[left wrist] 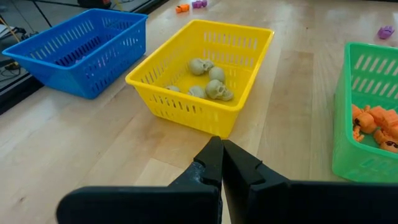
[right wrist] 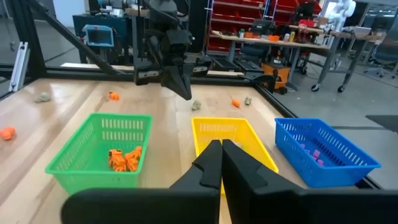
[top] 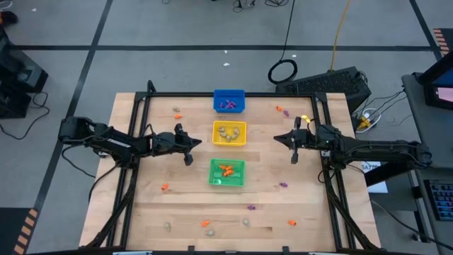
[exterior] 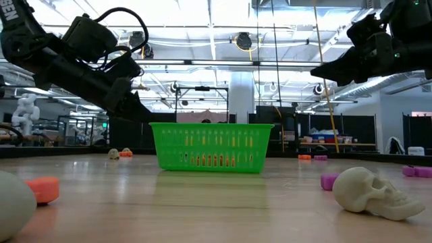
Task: Sort Halloween decoration
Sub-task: Put the orange skeleton toy into the green bin
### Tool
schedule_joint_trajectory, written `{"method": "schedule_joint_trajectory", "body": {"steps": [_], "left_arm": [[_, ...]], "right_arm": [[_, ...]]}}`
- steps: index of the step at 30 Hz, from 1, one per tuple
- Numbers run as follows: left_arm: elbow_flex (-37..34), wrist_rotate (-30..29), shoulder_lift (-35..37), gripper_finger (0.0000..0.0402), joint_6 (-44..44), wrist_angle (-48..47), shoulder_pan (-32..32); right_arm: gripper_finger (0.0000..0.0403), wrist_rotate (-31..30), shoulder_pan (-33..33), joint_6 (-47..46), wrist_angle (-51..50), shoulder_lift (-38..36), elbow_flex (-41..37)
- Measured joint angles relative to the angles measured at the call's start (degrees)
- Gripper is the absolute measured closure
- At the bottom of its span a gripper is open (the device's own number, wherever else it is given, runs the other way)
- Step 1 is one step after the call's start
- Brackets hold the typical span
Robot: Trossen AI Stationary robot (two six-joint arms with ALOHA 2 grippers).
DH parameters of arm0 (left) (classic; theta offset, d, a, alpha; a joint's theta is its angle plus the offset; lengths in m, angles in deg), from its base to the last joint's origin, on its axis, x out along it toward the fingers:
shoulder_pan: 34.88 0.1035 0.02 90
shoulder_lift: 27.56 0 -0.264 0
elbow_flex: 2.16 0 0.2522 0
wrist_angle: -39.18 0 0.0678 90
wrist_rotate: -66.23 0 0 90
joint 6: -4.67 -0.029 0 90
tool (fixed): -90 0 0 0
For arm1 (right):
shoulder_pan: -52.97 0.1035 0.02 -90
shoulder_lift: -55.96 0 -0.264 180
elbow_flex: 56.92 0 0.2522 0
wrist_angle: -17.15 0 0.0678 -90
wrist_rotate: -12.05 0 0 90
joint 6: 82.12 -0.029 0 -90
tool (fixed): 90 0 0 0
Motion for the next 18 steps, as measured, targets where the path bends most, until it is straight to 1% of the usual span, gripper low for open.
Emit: {"method": "schedule_joint_trajectory", "body": {"steps": [3,8,11,13,15,18], "left_arm": [[0.0,0.0,0.0,0.0393,0.1,0.0,0.0],[0.0,0.0,0.0,0.0393,3.0,-1.5,0.0],[0.4,1.6,0.0,0.0393,3.1,-2.4,0.0],[1.4,4.2,0.0,0.0393,3.1,-3.7,0.0],[3.5,7.4,0.0,0.0393,3.0,-7.0,-0.3],[8.6,9.2,0.0,0.0393,2.5,-18.8,-1.5]], "right_arm": [[0.0403,-0.6,0.0,-0.4,-0.1,0.0,0.0],[0.0403,-4.8,0.0,0.0,-0.7,0.0,0.0],[0.0403,-4.7,0.0,0.0,-0.6,0.0,0.0],[0.0403,-4.7,0.0,0.0,-0.4,0.0,0.0],[0.0403,-4.6,0.0,0.0,-0.4,0.0,0.0],[0.0403,-4.6,0.0,0.0,-0.4,0.0,0.0]]}}
